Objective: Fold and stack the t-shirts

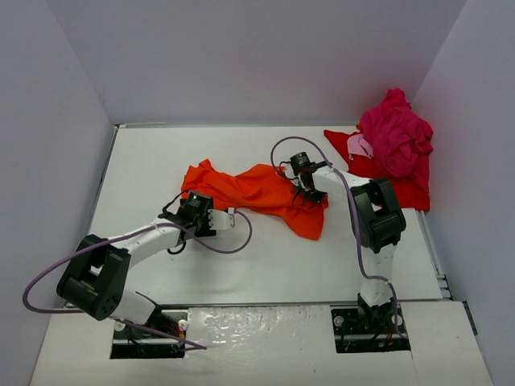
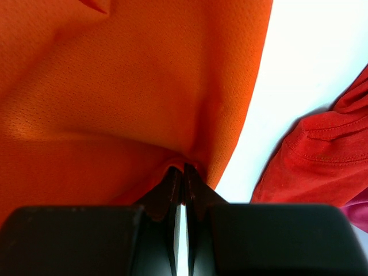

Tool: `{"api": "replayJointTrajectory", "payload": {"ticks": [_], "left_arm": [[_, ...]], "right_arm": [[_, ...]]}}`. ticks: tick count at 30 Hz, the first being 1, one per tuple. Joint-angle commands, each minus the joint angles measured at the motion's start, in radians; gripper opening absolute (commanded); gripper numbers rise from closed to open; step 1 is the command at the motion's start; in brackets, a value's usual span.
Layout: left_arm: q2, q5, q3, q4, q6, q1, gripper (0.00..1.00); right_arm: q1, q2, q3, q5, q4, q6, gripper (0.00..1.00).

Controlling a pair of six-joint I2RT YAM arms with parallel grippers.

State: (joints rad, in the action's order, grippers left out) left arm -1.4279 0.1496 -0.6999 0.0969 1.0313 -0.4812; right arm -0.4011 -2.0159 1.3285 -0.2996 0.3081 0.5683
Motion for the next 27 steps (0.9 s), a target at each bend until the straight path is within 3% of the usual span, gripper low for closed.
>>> {"api": "replayJointTrajectory", "payload": {"ticks": [1, 3, 5, 6, 9, 10, 13, 17, 20, 22, 24, 27], "left_arm": [[-0.062, 0.040, -0.042, -0.153, 0.035, 0.013, 0.64], [-0.092, 0.038, -0.062, -0.166, 0.035, 0.022, 0.62], [-0.129, 0.039, -0.089, -0.183, 0.035, 0.032, 0.54], [-0.146, 0.042, -0.098, -0.189, 0.035, 0.033, 0.45], [-0.223, 0.067, -0.146, -0.233, 0.035, 0.051, 0.07], [-0.238, 0.072, -0.158, -0.242, 0.034, 0.056, 0.00], [-0.256, 0.086, -0.198, -0.237, 0.025, 0.064, 0.00], [-0.161, 0.022, -0.227, -0.102, -0.013, 0.050, 0.00], [-0.037, -0.078, -0.354, 0.260, -0.120, -0.008, 0.00], [-0.006, -0.138, -0.416, 0.381, -0.165, -0.021, 0.00], [0.012, -0.291, -0.557, 0.654, -0.245, -0.027, 0.00], [0.012, -0.439, -0.662, 0.825, -0.290, -0.036, 0.00]], "right_arm": [[-0.010, 0.044, 0.007, -0.027, -0.003, -0.016, 0.00], [-0.010, 0.045, 0.002, -0.024, -0.004, -0.016, 0.00], [-0.012, 0.048, -0.002, -0.018, -0.004, -0.018, 0.00], [-0.012, 0.049, 0.000, -0.018, -0.004, -0.016, 0.00], [-0.014, 0.052, 0.000, -0.016, -0.006, -0.016, 0.00], [-0.015, 0.053, -0.001, -0.015, -0.006, -0.016, 0.00], [-0.015, 0.056, -0.012, -0.017, -0.010, -0.011, 0.00], [-0.013, 0.062, -0.030, -0.019, -0.017, -0.005, 0.00], [-0.013, 0.051, -0.041, -0.017, -0.022, 0.000, 0.00], [-0.013, 0.047, -0.039, -0.016, -0.023, 0.002, 0.00], [-0.016, 0.045, -0.028, -0.013, -0.023, 0.002, 0.00], [-0.022, 0.047, -0.021, -0.012, -0.023, -0.001, 0.00]]}}
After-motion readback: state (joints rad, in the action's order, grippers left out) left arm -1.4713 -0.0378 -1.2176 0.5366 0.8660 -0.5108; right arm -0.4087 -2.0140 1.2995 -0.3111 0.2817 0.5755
